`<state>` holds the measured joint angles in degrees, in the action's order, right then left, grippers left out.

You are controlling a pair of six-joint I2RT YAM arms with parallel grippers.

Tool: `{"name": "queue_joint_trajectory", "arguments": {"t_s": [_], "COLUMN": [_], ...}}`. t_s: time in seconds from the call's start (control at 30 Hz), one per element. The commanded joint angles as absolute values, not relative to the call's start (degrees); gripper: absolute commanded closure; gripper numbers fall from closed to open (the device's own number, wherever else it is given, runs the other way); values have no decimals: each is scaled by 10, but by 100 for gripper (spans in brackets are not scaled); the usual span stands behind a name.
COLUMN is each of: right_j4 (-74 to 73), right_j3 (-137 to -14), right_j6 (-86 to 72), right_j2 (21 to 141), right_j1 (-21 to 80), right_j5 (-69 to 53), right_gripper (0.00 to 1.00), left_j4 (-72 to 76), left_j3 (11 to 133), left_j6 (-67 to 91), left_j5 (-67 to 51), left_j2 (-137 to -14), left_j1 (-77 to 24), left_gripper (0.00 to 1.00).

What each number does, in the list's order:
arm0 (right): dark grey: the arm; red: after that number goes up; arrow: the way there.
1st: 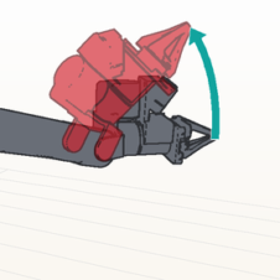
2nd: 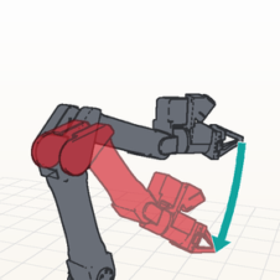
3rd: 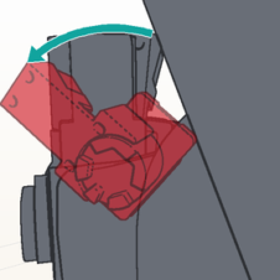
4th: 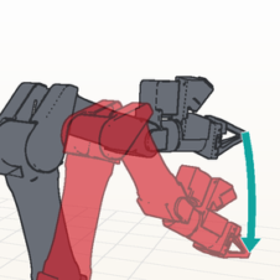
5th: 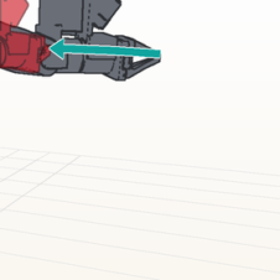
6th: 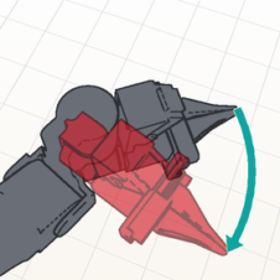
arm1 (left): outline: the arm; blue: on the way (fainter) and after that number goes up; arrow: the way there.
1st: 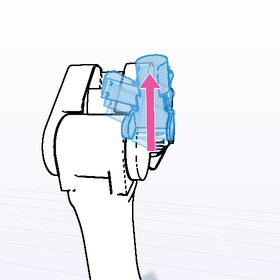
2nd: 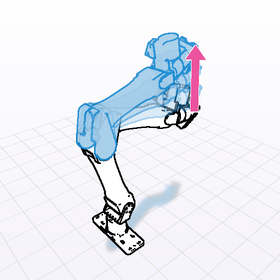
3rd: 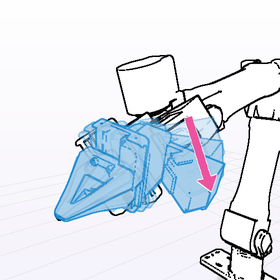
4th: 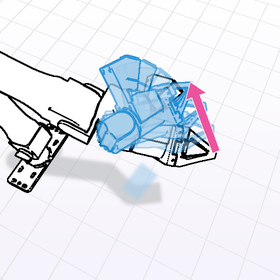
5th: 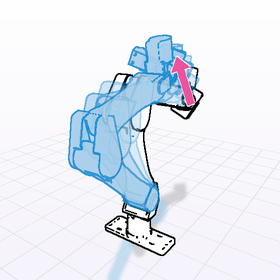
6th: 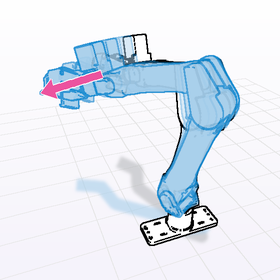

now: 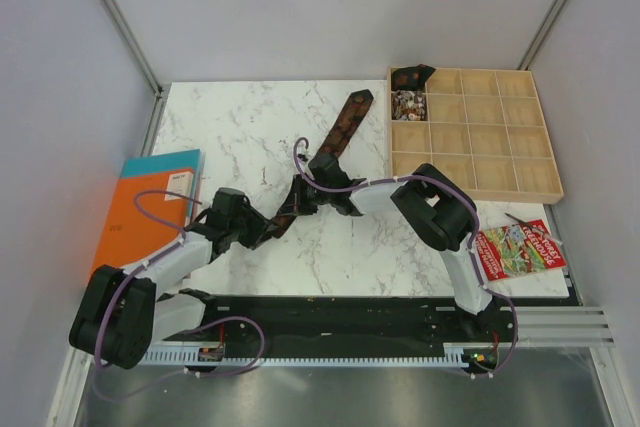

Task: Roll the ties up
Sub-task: Roll the tie at the center of the board.

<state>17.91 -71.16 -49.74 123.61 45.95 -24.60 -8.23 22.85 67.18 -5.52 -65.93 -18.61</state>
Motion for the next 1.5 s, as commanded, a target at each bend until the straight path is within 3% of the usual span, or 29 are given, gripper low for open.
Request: {"name": "queue_joint_trajectory", "arguments": {"t_s": [0.0, 0.1, 0.33, 0.5, 0.9, 1.47], "right_j4": [144, 144, 137, 127, 104, 95], "right_j3": [-689, -686, -685, -697, -766, -778], "right_j6": [-485, -485, -485, -492, -528, -546], "right_j2": [1232, 1233, 1229, 1220, 1216, 1208], "right_j1": [461, 462, 462, 464, 520, 551], "right_j5": [-241, -242, -238, -240, -224, -221], "right_gripper": [99, 99, 99, 99, 98, 98], "left_j4": [-60, -57, -66, -168, -394, -473], "left_j3": [227, 231, 272, 323, 402, 467], "left_j6": [705, 704, 661, 590, 483, 429], "left_j5": [-13, -6, -18, -14, 39, 54], "left_j2": [-672, -690, -746, -732, -657, -669], "left_j1": [-193, -194, -194, -194, -193, -193], "left_gripper": [55, 61, 89, 96, 98, 98]}}
